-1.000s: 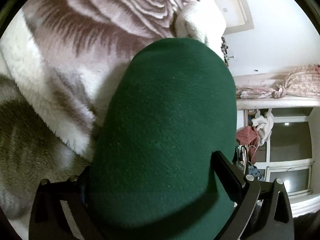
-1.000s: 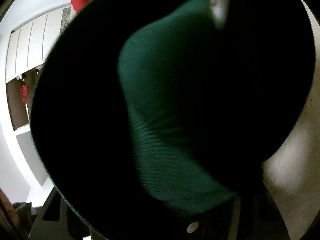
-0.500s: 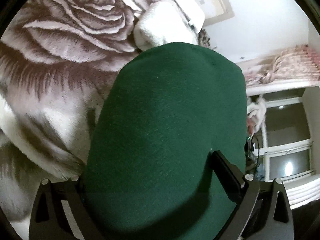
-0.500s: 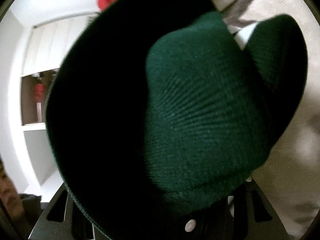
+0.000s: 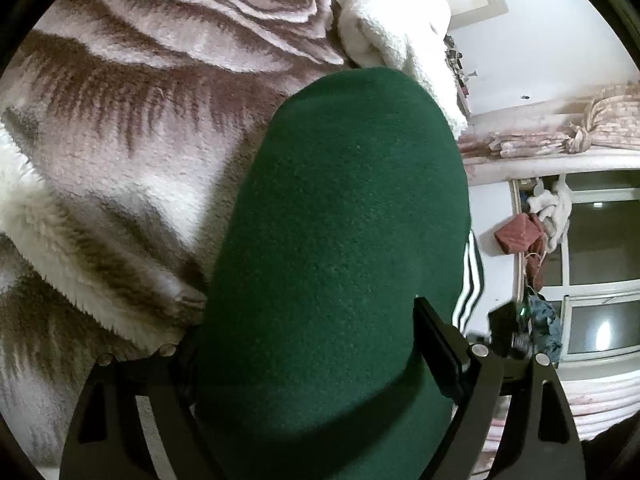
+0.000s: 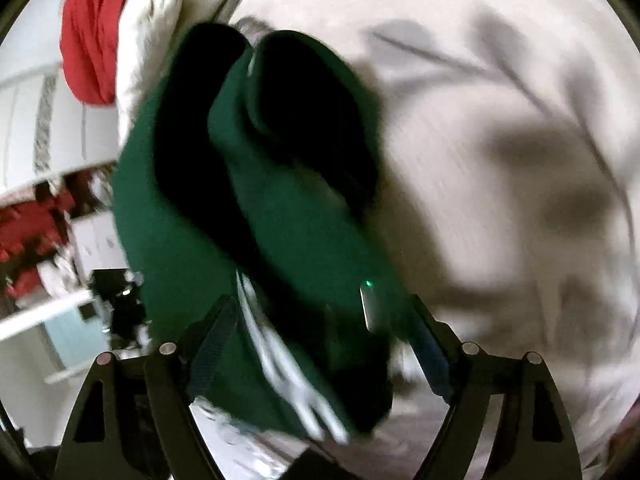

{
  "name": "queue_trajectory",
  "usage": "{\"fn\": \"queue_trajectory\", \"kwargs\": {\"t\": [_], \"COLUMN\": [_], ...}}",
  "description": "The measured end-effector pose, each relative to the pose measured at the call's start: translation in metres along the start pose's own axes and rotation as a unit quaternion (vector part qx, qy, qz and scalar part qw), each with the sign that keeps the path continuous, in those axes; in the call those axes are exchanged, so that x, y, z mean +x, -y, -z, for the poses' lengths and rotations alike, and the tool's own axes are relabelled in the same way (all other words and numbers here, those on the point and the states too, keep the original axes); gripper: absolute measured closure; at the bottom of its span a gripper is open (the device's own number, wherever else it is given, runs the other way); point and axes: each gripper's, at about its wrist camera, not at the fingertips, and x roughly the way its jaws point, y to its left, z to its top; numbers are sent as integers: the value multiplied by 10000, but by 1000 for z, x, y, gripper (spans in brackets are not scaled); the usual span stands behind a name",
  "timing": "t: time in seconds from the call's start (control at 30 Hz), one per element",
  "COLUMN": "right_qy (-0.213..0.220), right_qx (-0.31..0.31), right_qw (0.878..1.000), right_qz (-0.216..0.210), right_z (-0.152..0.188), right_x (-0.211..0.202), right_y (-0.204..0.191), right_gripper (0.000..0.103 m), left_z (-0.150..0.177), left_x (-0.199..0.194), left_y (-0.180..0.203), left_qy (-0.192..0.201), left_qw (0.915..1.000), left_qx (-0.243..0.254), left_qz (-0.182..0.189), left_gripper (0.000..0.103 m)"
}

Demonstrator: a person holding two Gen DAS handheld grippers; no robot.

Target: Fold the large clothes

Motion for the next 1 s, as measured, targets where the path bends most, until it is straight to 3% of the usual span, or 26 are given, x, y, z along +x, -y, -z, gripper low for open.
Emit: {"fn": "queue_trajectory", "kwargs": {"t": [0.07, 0.17, 0.3, 0.43, 0.53, 0.57, 0.6, 0.67, 0.7, 0.77, 0.83, 1.0], "right_qy": [-67, -185, -17, 489, 683, 756, 740, 637, 641, 690, 772, 931], "right_qx": [358, 836, 1166, 1200, 1037, 996, 1008, 1226, 1252, 1177, 1198, 1013], "right_qw": [9980, 9909, 9642, 9434, 9147, 9180, 9288, 9458, 9473, 9528, 9506, 9523], "right_qz": [-513, -1043, -2380, -3051, -3845, -3765, -3489, -2940, -2879, -2712, -2757, -2724], "right_z": [35, 81, 75, 52, 38, 32, 26, 17, 17, 23, 32, 48], "right_x": [-2, 34, 80, 119, 125, 127, 133, 149, 150, 144, 138, 125], "right_y": [24, 40, 66, 43, 18, 10, 5, 1, -1, -8, -12, -44], "right_gripper": [16, 12, 12, 1, 2, 2, 3, 19, 22, 49, 61, 69], "left_z": [2, 4, 4, 5, 4, 4, 4, 6, 7, 9, 10, 10], "left_x": [-3, -5, -3, -2, -4, -5, -6, -7, -9, -14, -20, -39], "left_y": [-1, -5, -10, -14, -18, -19, -19, -14, -11, -4, 4, 25], "left_qy": [-51, -66, -74, -72, 25, 71, 107, 240, 347, 511, 585, 746], "left_qw": [10000, 9998, 9996, 9993, 9986, 9983, 9981, 9985, 9984, 9979, 9976, 9958], "left_qx": [-46, -115, -200, -258, -393, -437, -451, -392, -360, -309, -206, -80], "left_qz": [45, 126, 196, 252, 355, 386, 400, 312, 273, 266, 309, 525], "left_gripper": [16, 16, 14, 13, 13, 13, 13, 14, 15, 23, 29, 35]}}
